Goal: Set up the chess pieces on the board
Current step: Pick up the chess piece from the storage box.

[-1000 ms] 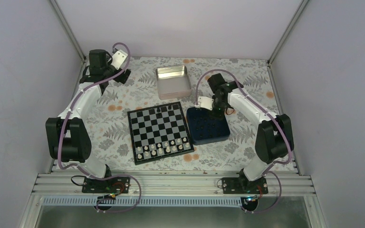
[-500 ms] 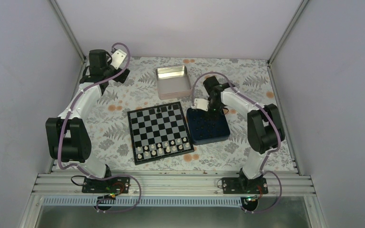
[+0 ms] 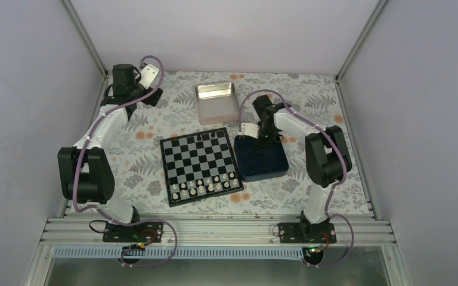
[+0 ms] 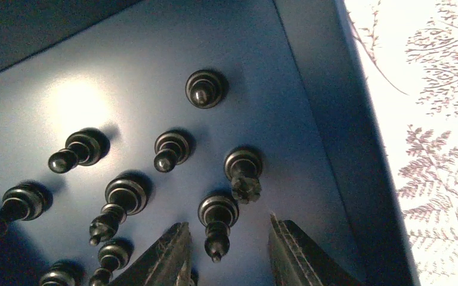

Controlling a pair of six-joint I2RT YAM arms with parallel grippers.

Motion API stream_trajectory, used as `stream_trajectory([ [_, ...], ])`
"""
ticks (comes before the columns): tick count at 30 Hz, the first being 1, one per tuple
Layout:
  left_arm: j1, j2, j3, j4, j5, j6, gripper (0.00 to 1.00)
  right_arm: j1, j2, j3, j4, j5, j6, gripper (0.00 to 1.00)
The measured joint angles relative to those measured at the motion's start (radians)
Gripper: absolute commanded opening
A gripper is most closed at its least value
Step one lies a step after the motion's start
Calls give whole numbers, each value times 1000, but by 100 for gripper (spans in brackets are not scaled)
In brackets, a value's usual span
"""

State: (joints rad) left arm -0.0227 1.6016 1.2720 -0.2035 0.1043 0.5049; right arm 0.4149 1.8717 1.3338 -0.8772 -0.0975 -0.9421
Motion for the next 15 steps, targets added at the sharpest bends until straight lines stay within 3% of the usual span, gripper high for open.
stream_trajectory([
  [11, 0, 0, -1, 0, 1, 0, 100, -12, 17, 0, -11, -21, -3, 18],
  [15, 0, 0, -1, 0, 1, 0, 100, -12, 27, 2, -17, -22, -3, 20],
])
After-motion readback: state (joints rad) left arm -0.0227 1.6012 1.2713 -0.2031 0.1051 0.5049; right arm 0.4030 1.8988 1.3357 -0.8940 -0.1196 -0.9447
